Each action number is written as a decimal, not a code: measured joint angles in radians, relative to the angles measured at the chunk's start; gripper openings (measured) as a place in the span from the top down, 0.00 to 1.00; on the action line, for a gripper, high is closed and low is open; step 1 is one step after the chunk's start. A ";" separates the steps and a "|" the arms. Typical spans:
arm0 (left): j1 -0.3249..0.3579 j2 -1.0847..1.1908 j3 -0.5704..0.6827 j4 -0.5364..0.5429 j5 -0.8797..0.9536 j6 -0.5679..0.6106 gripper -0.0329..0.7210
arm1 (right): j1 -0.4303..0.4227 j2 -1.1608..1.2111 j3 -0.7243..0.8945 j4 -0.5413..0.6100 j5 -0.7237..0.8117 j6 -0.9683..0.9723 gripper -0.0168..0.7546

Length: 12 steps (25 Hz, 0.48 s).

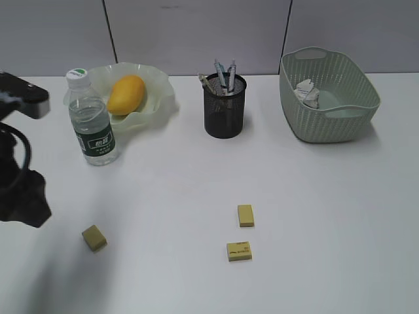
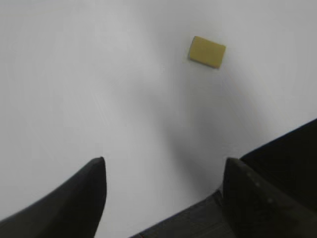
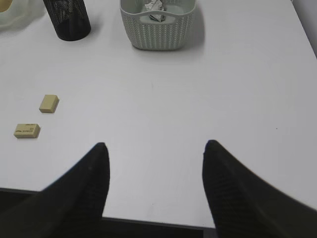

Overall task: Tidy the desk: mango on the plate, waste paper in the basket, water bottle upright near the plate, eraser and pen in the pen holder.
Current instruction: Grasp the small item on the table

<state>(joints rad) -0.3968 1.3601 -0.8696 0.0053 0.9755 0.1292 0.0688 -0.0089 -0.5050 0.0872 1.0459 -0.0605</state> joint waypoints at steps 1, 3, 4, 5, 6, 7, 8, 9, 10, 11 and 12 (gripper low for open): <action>-0.019 0.032 0.000 0.001 -0.035 0.000 0.22 | 0.000 0.000 0.000 0.000 0.000 0.000 0.36; -0.050 0.107 0.000 0.005 -0.105 0.001 0.22 | 0.000 0.000 0.000 0.000 0.000 0.000 0.36; -0.066 0.142 0.000 0.007 -0.133 0.005 0.22 | 0.000 0.000 0.000 0.000 0.000 0.000 0.36; -0.081 0.171 0.000 0.008 -0.162 0.011 0.22 | 0.000 0.000 0.000 0.000 0.000 0.000 0.36; -0.093 0.203 0.000 0.009 -0.188 0.014 0.22 | 0.000 0.000 0.000 0.000 0.000 0.000 0.36; -0.105 0.235 0.000 0.011 -0.206 0.014 0.22 | 0.000 0.000 0.000 0.000 0.000 0.000 0.36; -0.114 0.266 0.000 0.014 -0.227 0.015 0.22 | 0.000 0.000 0.000 0.000 0.000 0.000 0.36; -0.120 0.290 0.000 0.016 -0.248 0.017 0.22 | 0.000 0.000 0.000 0.000 0.000 0.000 0.36; -0.122 0.317 0.000 0.017 -0.266 0.017 0.22 | 0.000 0.000 0.000 0.000 0.000 0.000 0.36; -0.123 0.341 -0.001 0.018 -0.277 0.017 0.22 | 0.000 0.000 0.000 0.000 0.000 0.000 0.36; -0.123 0.359 -0.001 0.021 -0.291 0.017 0.22 | 0.000 0.000 0.000 0.000 0.000 0.000 0.36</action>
<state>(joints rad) -0.5201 1.7195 -0.8707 0.0259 0.6848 0.1467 0.0688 -0.0089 -0.5050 0.0872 1.0459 -0.0605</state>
